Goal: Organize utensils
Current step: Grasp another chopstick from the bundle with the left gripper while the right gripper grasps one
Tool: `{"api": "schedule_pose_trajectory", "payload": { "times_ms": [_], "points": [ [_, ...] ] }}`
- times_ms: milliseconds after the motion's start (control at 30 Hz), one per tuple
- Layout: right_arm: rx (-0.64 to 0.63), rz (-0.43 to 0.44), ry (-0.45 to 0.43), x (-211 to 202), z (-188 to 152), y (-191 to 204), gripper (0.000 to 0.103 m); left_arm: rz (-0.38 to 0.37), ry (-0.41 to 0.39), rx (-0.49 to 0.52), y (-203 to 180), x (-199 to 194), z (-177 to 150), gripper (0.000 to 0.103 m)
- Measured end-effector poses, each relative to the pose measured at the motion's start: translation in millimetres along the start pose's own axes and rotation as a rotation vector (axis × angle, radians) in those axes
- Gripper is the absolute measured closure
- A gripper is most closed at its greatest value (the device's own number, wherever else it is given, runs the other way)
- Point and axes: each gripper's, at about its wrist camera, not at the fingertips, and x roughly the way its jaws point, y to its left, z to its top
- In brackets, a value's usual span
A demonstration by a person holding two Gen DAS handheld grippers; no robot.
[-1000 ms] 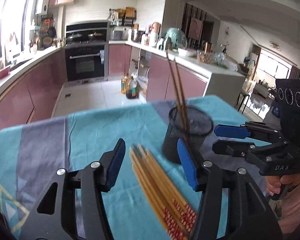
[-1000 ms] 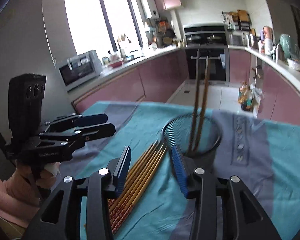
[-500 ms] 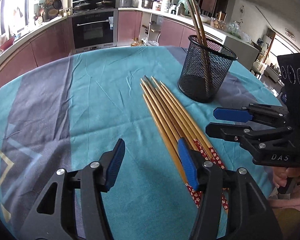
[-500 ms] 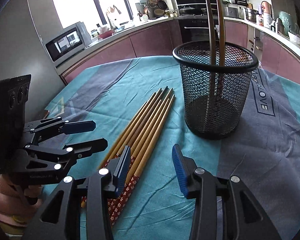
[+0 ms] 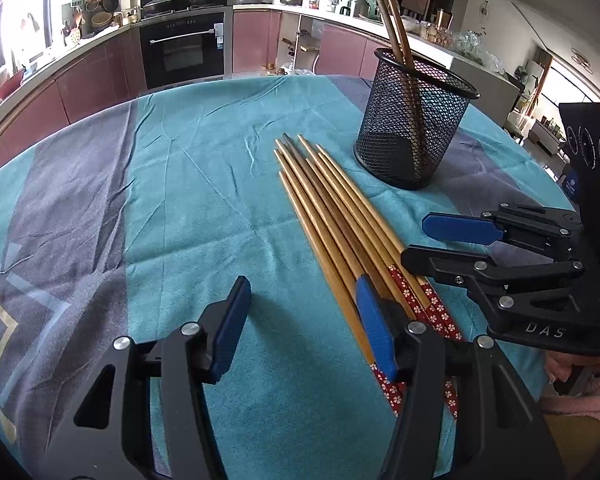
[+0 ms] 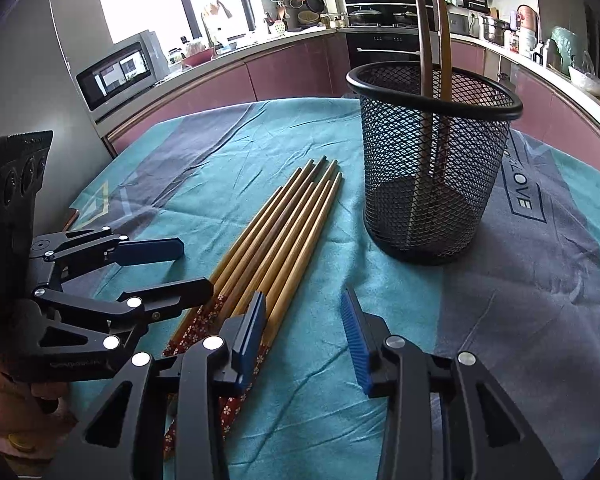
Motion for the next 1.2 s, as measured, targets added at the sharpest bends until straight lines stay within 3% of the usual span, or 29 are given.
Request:
{"api": "schedule_pose_trajectory", "payload": {
  "times_ms": [267,500,633,733,1100,1200],
  "points": [
    [-0.017,-0.024,0.006,-0.3,1.5,0.6,0.067,0.011,0.007,0.001,1.8,1.8,-0.9,0.056],
    [-0.027,-0.034,0.015,2.4,3.1,4.7,0.068,0.028,0.009,0.019,-0.6,4.3,-0.4,0.057],
    [-0.034,-0.042,0.023,3.0,3.2,5.1,0.07,0.031,0.012,0.019,0.3,4.7,-0.6,0.058],
    [-0.052,-0.076,0.032,4.6,3.1,7.3,0.077,0.035,0.015,0.016,1.6,5.0,0.7,0.061],
    [-0.048,-0.082,0.033,12.4,11.9,6.1,0.078,0.033,0.019,0.009,3.4,11.0,7.2,0.067],
    [-0.041,-0.083,0.031,14.2,14.7,3.7,0.082,0.04,0.019,0.002,3.4,13.1,9.8,0.072]
  ]
}}
